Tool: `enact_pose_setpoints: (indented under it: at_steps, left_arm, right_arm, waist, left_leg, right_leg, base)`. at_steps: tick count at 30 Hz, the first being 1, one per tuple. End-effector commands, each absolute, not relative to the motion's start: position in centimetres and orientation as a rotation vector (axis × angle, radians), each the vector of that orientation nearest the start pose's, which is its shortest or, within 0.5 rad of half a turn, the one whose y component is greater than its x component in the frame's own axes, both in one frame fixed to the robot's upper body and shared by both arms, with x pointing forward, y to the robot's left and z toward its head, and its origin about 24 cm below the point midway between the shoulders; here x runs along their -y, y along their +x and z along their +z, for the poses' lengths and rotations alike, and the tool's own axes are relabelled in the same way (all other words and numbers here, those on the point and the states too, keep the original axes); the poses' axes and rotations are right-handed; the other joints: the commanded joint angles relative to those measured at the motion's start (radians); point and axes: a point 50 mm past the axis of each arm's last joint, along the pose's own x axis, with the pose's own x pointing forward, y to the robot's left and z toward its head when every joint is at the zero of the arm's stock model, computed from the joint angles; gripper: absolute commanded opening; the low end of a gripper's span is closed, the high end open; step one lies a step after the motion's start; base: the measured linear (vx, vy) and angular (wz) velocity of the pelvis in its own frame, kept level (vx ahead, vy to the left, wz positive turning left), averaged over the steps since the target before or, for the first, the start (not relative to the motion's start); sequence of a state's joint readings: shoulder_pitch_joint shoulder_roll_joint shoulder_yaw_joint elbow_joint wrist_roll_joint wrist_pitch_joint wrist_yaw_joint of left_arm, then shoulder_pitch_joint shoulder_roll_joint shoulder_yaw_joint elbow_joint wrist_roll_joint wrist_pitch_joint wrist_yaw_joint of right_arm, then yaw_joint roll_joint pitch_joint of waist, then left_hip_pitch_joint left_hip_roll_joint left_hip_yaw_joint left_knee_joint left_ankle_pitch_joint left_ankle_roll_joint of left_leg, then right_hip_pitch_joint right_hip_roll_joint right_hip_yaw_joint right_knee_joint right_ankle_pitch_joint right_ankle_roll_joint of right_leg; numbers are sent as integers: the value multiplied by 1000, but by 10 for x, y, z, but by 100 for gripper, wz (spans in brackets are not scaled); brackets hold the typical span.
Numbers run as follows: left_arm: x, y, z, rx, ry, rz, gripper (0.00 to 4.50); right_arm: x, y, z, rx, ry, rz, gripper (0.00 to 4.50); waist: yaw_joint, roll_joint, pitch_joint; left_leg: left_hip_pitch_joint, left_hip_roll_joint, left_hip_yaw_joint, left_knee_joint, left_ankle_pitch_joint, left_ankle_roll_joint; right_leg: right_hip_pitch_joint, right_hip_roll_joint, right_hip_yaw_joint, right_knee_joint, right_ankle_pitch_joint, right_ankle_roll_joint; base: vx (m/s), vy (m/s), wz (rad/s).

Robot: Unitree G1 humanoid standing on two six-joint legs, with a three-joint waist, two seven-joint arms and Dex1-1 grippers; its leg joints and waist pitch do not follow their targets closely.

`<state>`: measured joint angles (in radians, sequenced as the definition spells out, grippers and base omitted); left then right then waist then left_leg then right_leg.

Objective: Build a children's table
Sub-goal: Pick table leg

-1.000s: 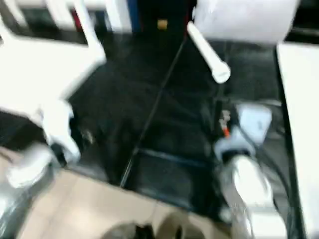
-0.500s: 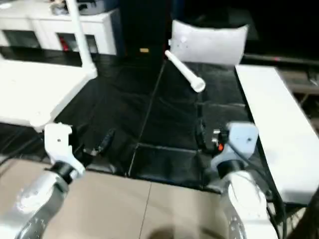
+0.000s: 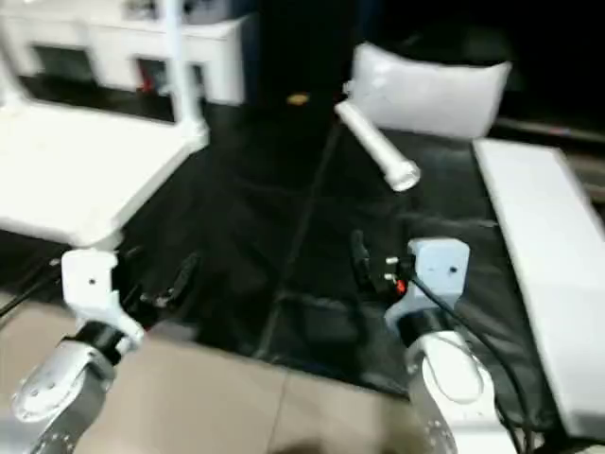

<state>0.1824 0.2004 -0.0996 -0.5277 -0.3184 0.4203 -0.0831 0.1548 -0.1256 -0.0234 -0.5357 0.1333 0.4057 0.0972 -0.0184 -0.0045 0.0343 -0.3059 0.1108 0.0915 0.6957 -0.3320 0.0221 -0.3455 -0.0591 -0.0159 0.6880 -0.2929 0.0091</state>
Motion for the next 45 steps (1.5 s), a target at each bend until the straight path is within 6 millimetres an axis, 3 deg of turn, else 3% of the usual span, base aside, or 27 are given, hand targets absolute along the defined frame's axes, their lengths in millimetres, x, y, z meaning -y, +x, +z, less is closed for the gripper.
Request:
enact_pose_setpoints:
  at_steps: [1,5,6,9,10,12,13,14,17,18,19,21,22,23,24,25,27,30,32,33,34,36,38,39,40,43,45]
  left_arm:
    - [-149,212,87,-86,-81,-261,445]
    - [-148,213,87,-85,-78,-271,445]
    - [-147,213,87,-85,-77,-277,445]
    - [-146,214,87,-82,-72,-291,445]
    - [-145,215,88,-81,-70,-294,445]
    - [-145,215,88,-79,-69,-297,445]
    - [-144,216,88,-77,-68,-300,445]
    - [-144,216,89,-76,-68,-300,445]
    - [-144,217,89,-74,-69,-306,445]
    - [-143,217,89,-73,-70,-309,445]
    - [-142,218,89,-73,-70,-310,445]
    - [-141,218,89,-73,-70,-314,445]
    - [-141,218,89,-72,-71,-316,445]
    - [-140,218,89,-72,-71,-318,445]
    - [-140,218,89,-72,-71,-320,445]
    - [-139,218,89,-72,-70,-322,445]
    - [-139,218,89,-73,-69,-326,445]
    - [-139,219,89,-73,-68,-328,445]
    - [-139,219,89,-73,-68,-330,445]
    - [-139,219,89,-73,-68,-330,445]
    - [-138,219,89,-74,-69,-330,445]
    - [-138,218,88,-75,-69,-331,445]
    - [-137,218,87,-78,-69,-333,445]
    - [-137,218,87,-79,-68,-333,445]
    - [-137,218,87,-80,-68,-334,445]
    - [-137,218,86,-82,-67,-333,445]
    - [-137,218,86,-83,-66,-334,445]
  right_arm:
    - [162,219,97,-1,-6,124,450]
    - [161,219,97,2,-11,125,450]
    - [161,219,97,3,-12,126,450]
    - [162,219,98,10,-12,122,450]
    - [162,219,98,13,-11,119,450]
    - [163,220,98,16,-10,117,450]
    - [163,220,98,18,-9,113,450]
    - [163,220,98,18,-9,113,450]
    - [164,221,98,9,-1,105,450]
    - [166,222,96,-5,-4,99,450]
    - [167,222,96,-11,-7,93,450]
    - [170,223,96,-7,-15,80,450]
    - [171,223,97,2,-17,73,450]
    - [173,223,98,9,-21,66,450]
    - [174,223,98,17,-20,64,450]
    - [174,223,99,18,-18,64,450]
    - [173,224,99,22,-17,65,450]
    - [171,224,100,23,-16,68,450]
    - [170,225,100,24,-17,72,450]
    - [170,225,100,23,-17,74,450]
    - [170,225,100,24,-20,76,450]
    - [170,224,100,25,-21,76,450]
    - [171,224,101,27,-23,76,450]
    - [172,224,101,28,-24,76,450]
    - [172,224,101,27,-26,75,450]
    - [173,224,101,23,-33,72,450]
    - [173,224,100,20,-36,73,450]
  waist:
    - [31,-26,-23]
    - [34,48,-16]
    - [15,62,-8]
    - [-18,65,-44]
    - [-20,38,-35]
    - [11,4,-30]
    - [56,7,-54]
    - [47,-15,-40]
    - [48,59,-40]
    - [16,84,-14]
    - [27,89,-42]
    - [28,74,-29]
    - [26,31,-18]
    - [22,37,-18]
    - [46,-16,-27]
    - [70,-18,-47]
    - [68,-17,-43]
    - [68,62,-30]
    - [21,75,-27]
    - [8,77,-51]
    - [-9,80,-64]
    - [-13,57,-49]
    - [5,-4,-33]
    - [38,-18,-40]
    - [41,-32,-50]
    - [58,9,-17]
    - [56,41,-16]
  left_leg:
    - [-92,16,-18,37,-15,49]
    - [-44,71,-26,-151,-27,29]
    - [35,116,-64,-183,-274,39]
    - [115,154,-145,-185,-85,321]
    - [80,124,-115,-170,16,385]
    - [-20,9,-12,-95,18,307]
    - [-132,18,-22,32,64,147]
    - [-144,22,-20,32,77,103]
    - [-84,54,-9,-126,205,60]
    - [67,179,-56,-182,-243,-81]
    - [102,239,-80,-221,-381,-138]
    - [91,238,-32,-229,-287,-107]
    - [31,195,-45,-243,-278,12]
    - [10,146,-6,-227,-302,34]
    - [-15,19,83,-99,-279,46]
    - [-96,28,29,6,-61,68]
    - [-157,29,4,21,109,55]
    - [-66,68,12,-139,154,52]
    - [28,155,-85,-197,-202,103]
    - [70,179,-121,-202,-217,155]
    - [104,193,-165,-173,29,404]
    - [62,178,-121,-170,183,485]
    - [-34,55,2,-149,-57,291]
    - [-84,-1,21,-29,-78,168]
    - [-110,13,3,-1,-16,133]
    - [-97,42,1,-84,123,54]
    - [-78,70,1,-146,64,33]
  right_leg:
    - [100,-183,154,-219,-768,-38]
    - [75,-23,10,-164,-407,-185]
    - [6,7,-14,-116,-312,-172]
    - [-58,-20,-22,-10,-18,-34]
    - [-43,-46,-1,-47,19,-21]
    - [61,-87,70,-147,67,-102]
    - [191,-208,167,-185,13,-176]
    - [175,-181,144,-188,28,-200]
    - [143,-30,-6,-177,-104,-227]
    - [-9,22,8,-92,-254,-113]
    - [-13,-4,-8,4,-149,-28]
    - [-49,-26,-27,27,-28,32]
    - [-10,-42,-31,10,38,36]
    - [14,-59,-18,-63,46,24]
    - [57,-104,77,-176,-156,6]
    - [155,-204,154,-205,-297,-85]
    - [162,-162,103,-181,-112,-167]
    - [109,-47,-27,-205,-259,-189]
    - [37,14,-43,-93,-229,-125]
    - [18,4,-38,-49,-168,-107]
    - [-52,-14,-32,23,-83,22]
    - [-73,-37,-12,35,-12,72]
    - [3,-62,41,-124,63,32]
    - [86,-164,136,-201,-338,31]
    - [117,-184,144,-201,-382,-4]
    - [90,-101,53,-205,-384,-195]
    - [76,-59,7,-189,-372,-193]
  base:
    - [114,-18,-2]
    - [114,25,3]
    - [138,69,6]
    - [140,39,7]
    - [125,-21,10]
    - [125,-21,6]
    - [119,9,-9]
    - [119,9,-9]
    - [127,27,-2]
    - [116,71,-21]
    - [107,44,-47]
    - [112,28,-50]
    - [68,-21,-43]
    - [68,-21,-43]
    - [96,-66,-15]
    - [153,-52,-1]
    - [145,-36,-5]
    - [139,23,-3]
    - [171,66,6]
    - [181,19,6]
    - [147,-7,3]
    - [131,-15,4]
    - [59,-61,0]
    - [63,-64,-5]
    - [88,-41,-6]
    - [80,-20,-3]
    - [58,34,0]
